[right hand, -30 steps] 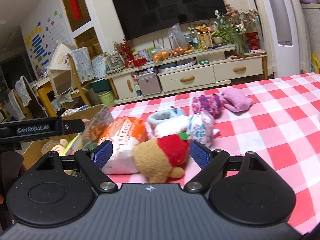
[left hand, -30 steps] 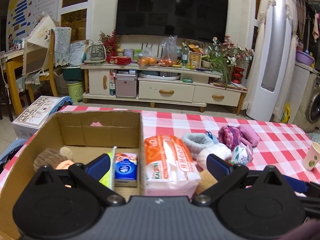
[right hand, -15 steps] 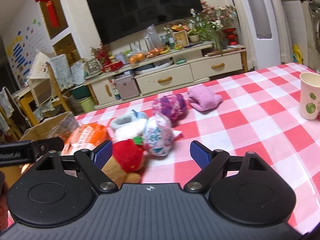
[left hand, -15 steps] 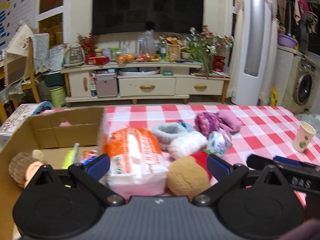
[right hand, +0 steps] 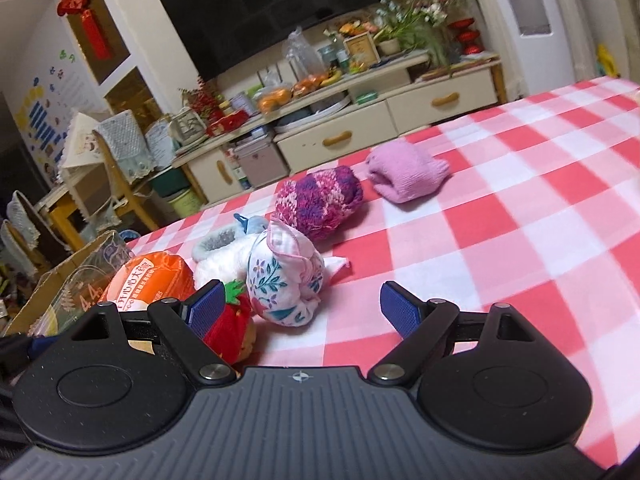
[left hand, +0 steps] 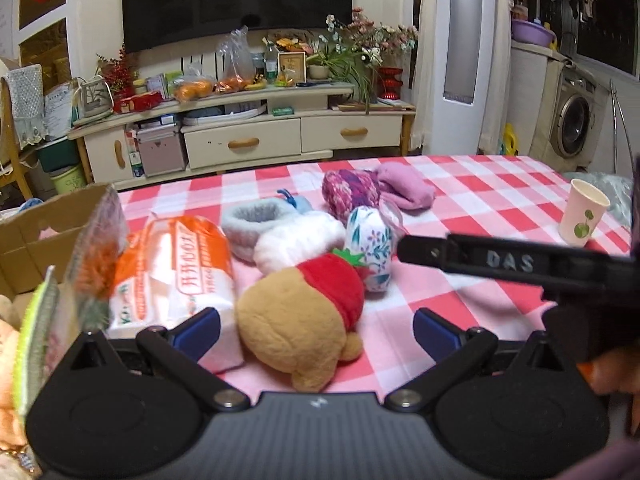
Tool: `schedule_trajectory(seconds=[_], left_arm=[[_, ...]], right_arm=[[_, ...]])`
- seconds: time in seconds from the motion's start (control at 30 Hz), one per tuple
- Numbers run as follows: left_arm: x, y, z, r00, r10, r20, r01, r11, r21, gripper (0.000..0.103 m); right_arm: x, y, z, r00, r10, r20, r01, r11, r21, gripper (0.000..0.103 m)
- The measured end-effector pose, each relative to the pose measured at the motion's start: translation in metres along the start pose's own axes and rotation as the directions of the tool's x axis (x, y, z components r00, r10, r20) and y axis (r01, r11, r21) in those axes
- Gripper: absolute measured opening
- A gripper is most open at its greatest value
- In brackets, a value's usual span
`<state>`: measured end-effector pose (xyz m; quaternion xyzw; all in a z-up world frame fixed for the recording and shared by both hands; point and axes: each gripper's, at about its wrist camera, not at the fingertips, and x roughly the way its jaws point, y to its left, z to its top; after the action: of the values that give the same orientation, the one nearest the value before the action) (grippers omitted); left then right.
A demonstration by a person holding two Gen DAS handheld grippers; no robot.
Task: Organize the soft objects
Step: 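Move left tool to the brown bear plush while right tool approaches the floral plush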
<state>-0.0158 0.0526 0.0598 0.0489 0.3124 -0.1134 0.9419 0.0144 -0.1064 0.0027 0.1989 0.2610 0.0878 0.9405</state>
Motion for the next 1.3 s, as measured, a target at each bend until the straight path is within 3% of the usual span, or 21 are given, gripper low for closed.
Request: schedule_trajectory(seconds=[0.33, 0.53, 0.73, 0.83, 1.03, 1.3], left_arm=[[0.027, -0.005, -0.004, 0.999, -0.027, -0.018, 0.026, 0.999, -0.045, 0.102], [0.032, -0.01, -0.003, 1.0, -0.015, -0.006, 0.015, 1.0, -0.023, 0.102], [0.027, -0.025, -0.005, 0.99, -0.138, -0.034, 0.137, 0.99, -0.009, 0.102], [0.024, -0.027, -0.004, 0.986, -0.16, -0.045, 0.161, 0.987, 0.001, 0.102], [0.033, -0.018, 0.004, 0.997, -0.069, -0.023, 0.069, 0.998, 0.002, 0.102], [0.058, -0.015, 0.01, 0.998, -0.058, -0.039, 0.058, 0.998, 0.0, 0.102]], right_arm=[[0.027, -0.007, 0.019, 0.995, 0.085, -0.055, -0.087, 0.996, -0.033, 0.103], [0.047, -0.009, 0.024, 0.989, 0.122, -0.086, -0.127, 0.991, -0.05, 0.103], [0.055, -0.016, 0.029, 0.99, 0.065, -0.125, -0.079, 0.99, -0.115, 0.103], [0.051, -0.026, 0.035, 0.991, 0.064, -0.114, -0.074, 0.993, -0.092, 0.103], [0.055, -0.029, 0.039, 0.989, 0.096, -0.112, -0.104, 0.992, -0.074, 0.103], [0.057, -0.028, 0.034, 0.989, 0.083, -0.122, -0.095, 0.992, -0.088, 0.103]])
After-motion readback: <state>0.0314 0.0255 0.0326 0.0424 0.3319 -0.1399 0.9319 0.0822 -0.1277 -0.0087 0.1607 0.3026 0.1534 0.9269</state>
